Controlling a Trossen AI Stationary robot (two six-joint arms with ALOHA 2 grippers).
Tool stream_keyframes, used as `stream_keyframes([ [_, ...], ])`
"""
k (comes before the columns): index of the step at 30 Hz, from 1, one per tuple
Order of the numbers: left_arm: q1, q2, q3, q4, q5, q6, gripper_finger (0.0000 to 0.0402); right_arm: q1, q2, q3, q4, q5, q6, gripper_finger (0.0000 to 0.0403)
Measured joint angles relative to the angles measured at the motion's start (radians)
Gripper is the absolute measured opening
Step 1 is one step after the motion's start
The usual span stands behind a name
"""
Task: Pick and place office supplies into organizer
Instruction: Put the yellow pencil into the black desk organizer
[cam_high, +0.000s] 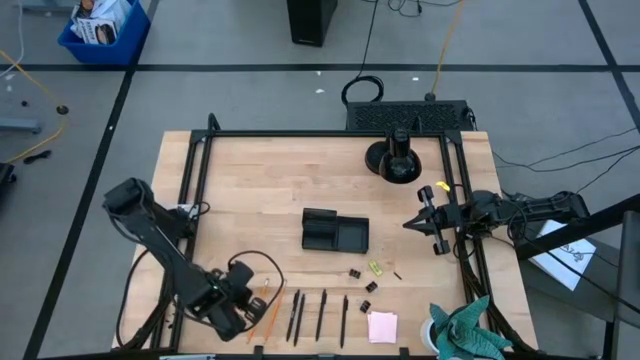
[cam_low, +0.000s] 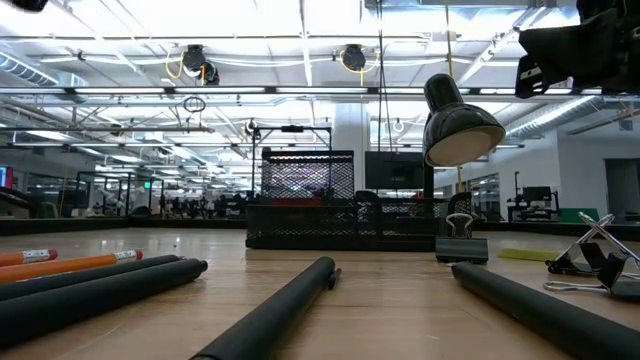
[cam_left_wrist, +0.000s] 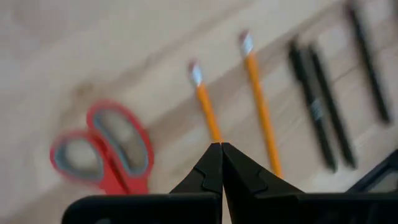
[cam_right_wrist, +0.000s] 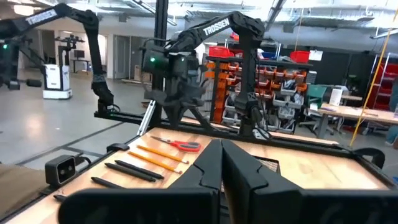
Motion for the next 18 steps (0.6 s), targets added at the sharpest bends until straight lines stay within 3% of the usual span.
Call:
stream_keyframes([
  [4, 0.014, 0.02, 0.004, 0.037, 0.075, -0.004, 0.0005, 0.0, 0.0, 0.0, 0.0, 0.001, 0.002, 0.0],
  [10, 0.033, 0.022, 0.005, 0.153, 0.104, -0.006, 0.0005, 0.0, 0.0, 0.0, 0.01, 0.003, 0.002, 0.0],
  [18, 0.087, 0.031, 0.005, 0.156, 0.13, -0.013, 0.0005, 0.0, 0.0, 0.0, 0.045, 0.034, 0.002, 0.0],
])
